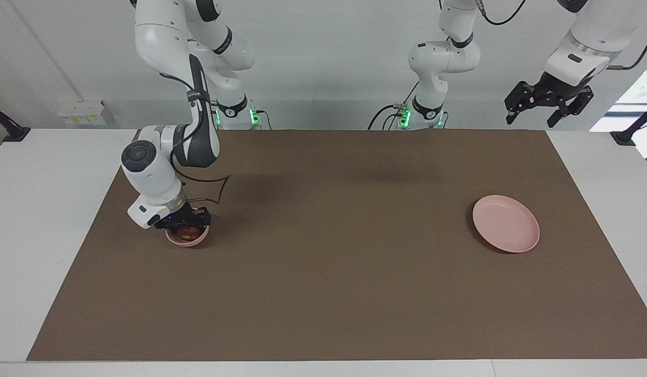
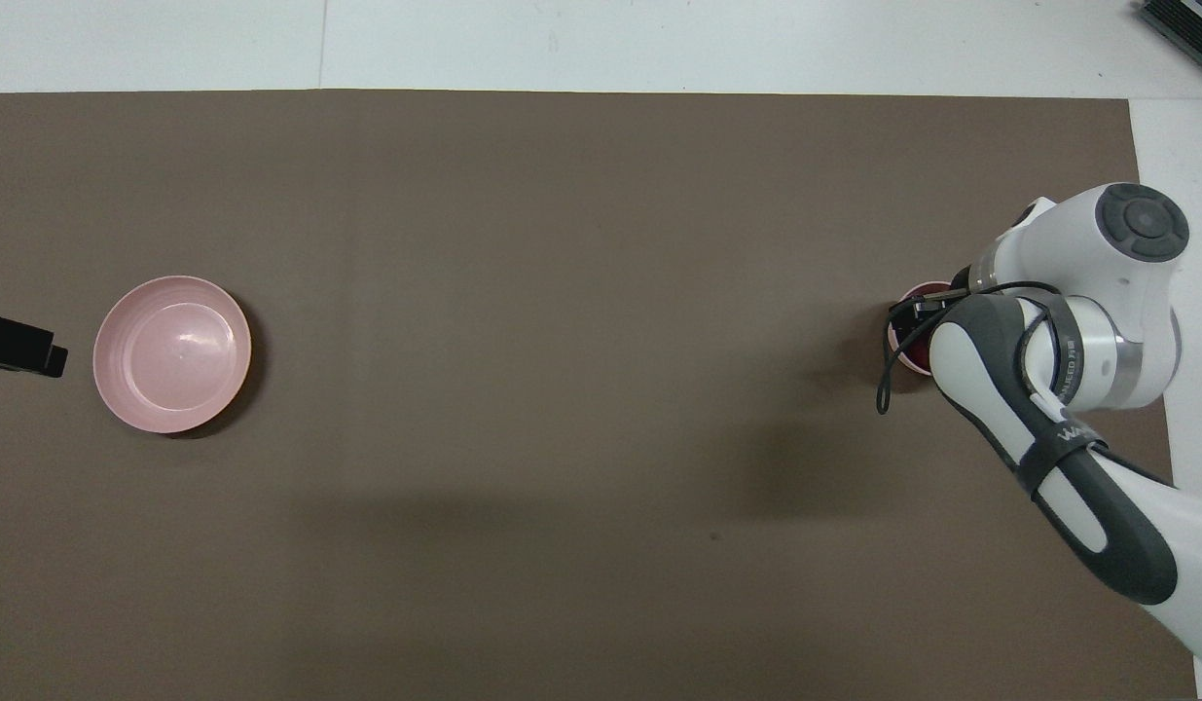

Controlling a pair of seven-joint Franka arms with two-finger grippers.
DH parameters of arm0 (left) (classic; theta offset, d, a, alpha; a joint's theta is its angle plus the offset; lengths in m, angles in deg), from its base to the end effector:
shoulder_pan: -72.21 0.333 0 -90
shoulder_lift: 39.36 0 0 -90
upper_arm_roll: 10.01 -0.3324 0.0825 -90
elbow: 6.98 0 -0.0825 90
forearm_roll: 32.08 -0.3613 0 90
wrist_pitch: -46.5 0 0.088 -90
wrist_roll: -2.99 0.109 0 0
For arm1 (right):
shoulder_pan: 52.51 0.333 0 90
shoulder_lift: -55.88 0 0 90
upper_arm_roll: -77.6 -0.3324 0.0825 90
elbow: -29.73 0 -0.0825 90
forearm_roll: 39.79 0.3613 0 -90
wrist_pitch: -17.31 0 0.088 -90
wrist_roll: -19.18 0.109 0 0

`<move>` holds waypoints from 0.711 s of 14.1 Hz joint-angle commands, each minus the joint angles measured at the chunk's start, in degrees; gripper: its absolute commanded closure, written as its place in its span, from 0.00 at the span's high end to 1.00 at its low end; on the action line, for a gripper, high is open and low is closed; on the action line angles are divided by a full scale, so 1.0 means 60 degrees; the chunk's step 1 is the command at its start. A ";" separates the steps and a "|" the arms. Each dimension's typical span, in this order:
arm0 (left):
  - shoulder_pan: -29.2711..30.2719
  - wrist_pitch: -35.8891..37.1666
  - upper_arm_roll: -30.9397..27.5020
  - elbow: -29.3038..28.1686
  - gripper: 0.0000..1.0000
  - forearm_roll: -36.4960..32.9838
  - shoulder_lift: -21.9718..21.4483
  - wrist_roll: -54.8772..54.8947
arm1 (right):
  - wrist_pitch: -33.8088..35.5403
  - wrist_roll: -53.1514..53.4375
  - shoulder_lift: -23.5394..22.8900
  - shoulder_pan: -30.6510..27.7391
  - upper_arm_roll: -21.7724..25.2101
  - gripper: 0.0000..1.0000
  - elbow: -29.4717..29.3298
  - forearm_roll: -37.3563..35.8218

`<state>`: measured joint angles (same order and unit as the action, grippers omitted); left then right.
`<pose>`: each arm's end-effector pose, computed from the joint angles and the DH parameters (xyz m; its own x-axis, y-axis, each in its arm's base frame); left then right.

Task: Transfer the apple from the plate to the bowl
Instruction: 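Lower the apple into the pink bowl with the right gripper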

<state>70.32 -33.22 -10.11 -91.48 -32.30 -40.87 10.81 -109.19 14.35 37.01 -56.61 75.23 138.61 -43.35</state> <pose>0.5037 -0.0153 0.6796 0.9844 -0.1662 -0.0570 -0.1663 -0.9861 0.0040 0.6070 -0.0222 0.3542 0.9957 0.0890 -0.0249 0.0898 -0.9954 0.0338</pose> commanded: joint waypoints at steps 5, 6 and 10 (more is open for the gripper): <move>0.0110 -0.0087 0.0091 -0.0286 1.00 -0.0155 -0.0261 -0.0042 | -0.0244 -0.0044 0.0170 -0.0093 -0.0073 1.00 0.0004 -0.0097; 0.0110 -0.0087 0.0091 -0.0286 1.00 -0.0155 -0.0261 -0.0028 | -0.0157 -0.0044 0.0287 -0.0079 -0.0074 1.00 -0.0112 -0.0097; 0.0125 -0.0087 0.0091 -0.0286 1.00 -0.0155 -0.0261 -0.0028 | 0.1070 0.0658 0.1412 -0.0006 -0.0074 1.00 -0.0405 -0.0097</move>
<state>70.32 -33.22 -10.11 -91.48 -32.31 -40.90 10.81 -107.19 15.98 40.99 -56.59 75.20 136.38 -43.34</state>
